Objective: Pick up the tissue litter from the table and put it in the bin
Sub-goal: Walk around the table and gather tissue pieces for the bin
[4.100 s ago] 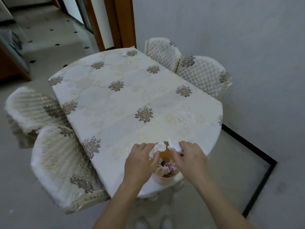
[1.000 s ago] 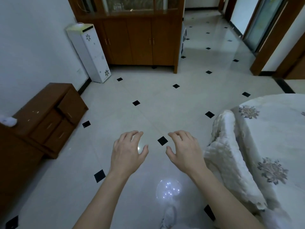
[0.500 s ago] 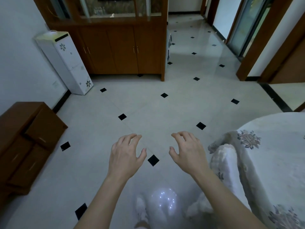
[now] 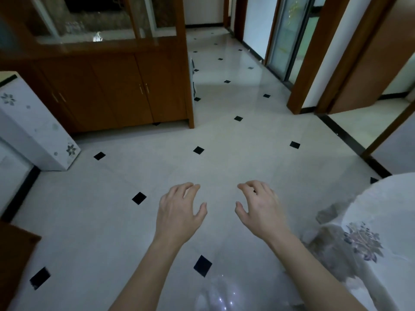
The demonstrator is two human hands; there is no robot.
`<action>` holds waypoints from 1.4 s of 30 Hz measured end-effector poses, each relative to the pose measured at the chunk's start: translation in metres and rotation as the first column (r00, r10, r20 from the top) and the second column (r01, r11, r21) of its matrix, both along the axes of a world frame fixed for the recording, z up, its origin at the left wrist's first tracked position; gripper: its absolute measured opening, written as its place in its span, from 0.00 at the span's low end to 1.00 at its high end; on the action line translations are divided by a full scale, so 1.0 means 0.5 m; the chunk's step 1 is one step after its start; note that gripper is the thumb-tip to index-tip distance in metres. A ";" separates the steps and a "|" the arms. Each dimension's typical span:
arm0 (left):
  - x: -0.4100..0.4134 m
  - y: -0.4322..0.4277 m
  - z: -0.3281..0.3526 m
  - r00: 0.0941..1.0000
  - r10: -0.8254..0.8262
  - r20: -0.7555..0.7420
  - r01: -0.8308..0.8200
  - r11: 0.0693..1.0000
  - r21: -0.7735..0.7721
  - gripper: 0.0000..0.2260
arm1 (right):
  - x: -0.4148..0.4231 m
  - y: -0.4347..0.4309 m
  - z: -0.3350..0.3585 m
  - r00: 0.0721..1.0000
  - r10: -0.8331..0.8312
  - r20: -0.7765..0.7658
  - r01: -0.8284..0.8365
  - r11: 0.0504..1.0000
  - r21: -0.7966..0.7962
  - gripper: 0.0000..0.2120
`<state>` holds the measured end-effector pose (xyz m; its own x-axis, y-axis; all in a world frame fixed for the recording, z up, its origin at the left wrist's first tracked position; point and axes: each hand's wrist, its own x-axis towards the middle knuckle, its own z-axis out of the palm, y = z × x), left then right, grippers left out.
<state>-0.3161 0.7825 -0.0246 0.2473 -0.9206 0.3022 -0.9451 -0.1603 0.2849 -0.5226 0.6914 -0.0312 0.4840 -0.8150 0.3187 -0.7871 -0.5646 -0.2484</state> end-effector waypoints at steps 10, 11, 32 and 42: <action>0.063 -0.330 0.004 0.973 -0.229 0.024 0.227 0.973 0.052 0.22 | 0.045 -0.233 0.015 0.982 -0.189 -0.015 0.189 0.982 0.029 0.21; 0.060 -0.361 0.002 0.970 -0.243 0.025 0.242 0.969 0.051 0.22 | 0.040 -0.255 0.011 0.979 -0.205 -0.019 0.205 0.978 0.036 0.21; -0.282 -1.167 0.006 0.854 -0.520 0.015 0.517 0.851 0.089 0.23 | -0.308 -0.903 -0.015 0.841 -0.541 -0.006 0.540 0.840 0.054 0.20; -0.484 -1.408 -0.007 0.754 -0.657 -0.013 0.655 0.749 0.100 0.21 | -0.488 -1.081 -0.037 0.730 -0.683 -0.008 0.682 0.728 0.076 0.20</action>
<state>-0.5583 0.0785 -0.0279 -0.4335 -0.8775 0.2054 -0.8332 0.4770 0.2795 -0.7667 0.1510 -0.0496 -0.2171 -0.9431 0.2519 -0.9480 0.1422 -0.2848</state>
